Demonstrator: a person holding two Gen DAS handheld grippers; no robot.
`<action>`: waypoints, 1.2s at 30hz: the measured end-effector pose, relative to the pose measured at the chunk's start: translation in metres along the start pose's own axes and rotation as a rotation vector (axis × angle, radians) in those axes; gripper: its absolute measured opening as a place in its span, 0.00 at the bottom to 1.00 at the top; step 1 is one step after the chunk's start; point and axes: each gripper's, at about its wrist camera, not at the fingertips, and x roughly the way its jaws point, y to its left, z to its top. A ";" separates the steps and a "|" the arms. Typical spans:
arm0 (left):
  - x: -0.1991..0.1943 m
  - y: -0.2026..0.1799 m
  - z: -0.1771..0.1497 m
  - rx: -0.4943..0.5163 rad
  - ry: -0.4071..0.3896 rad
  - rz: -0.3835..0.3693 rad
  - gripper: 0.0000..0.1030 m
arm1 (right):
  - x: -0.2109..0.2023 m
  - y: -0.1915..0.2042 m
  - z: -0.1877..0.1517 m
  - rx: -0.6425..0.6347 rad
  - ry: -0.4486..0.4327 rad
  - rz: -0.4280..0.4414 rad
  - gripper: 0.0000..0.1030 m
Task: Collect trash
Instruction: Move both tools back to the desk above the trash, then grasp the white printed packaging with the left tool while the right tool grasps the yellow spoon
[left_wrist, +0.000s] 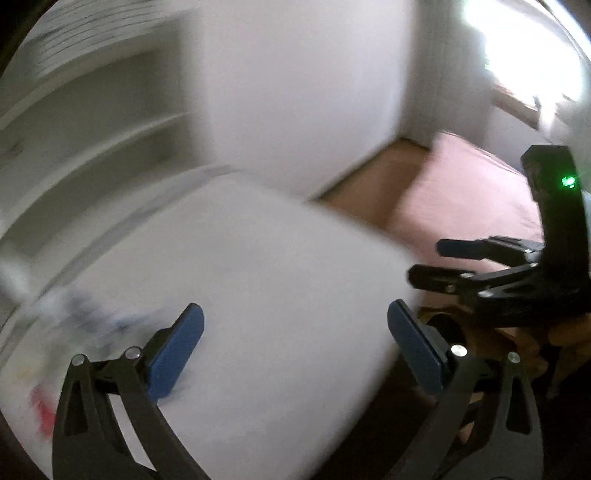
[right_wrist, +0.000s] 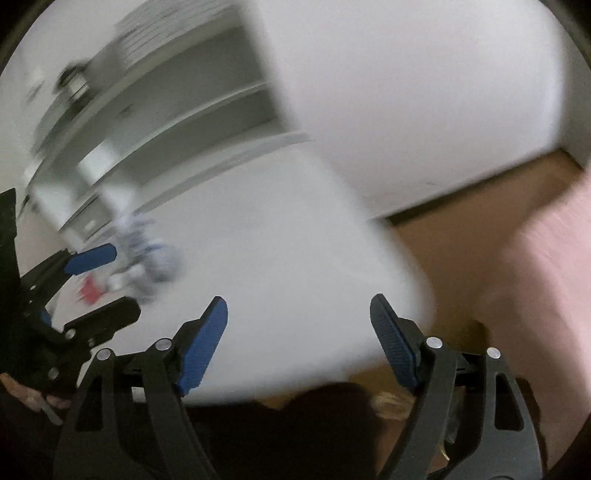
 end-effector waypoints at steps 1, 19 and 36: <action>-0.008 0.023 -0.009 -0.035 0.007 0.044 0.93 | 0.010 0.018 0.005 -0.028 0.013 0.025 0.75; -0.067 0.272 -0.139 -0.439 0.091 0.260 0.93 | 0.121 0.268 0.018 -0.470 0.186 0.248 0.77; -0.061 0.282 -0.135 -0.475 0.022 0.118 0.27 | 0.149 0.339 0.043 -0.622 0.211 0.306 0.76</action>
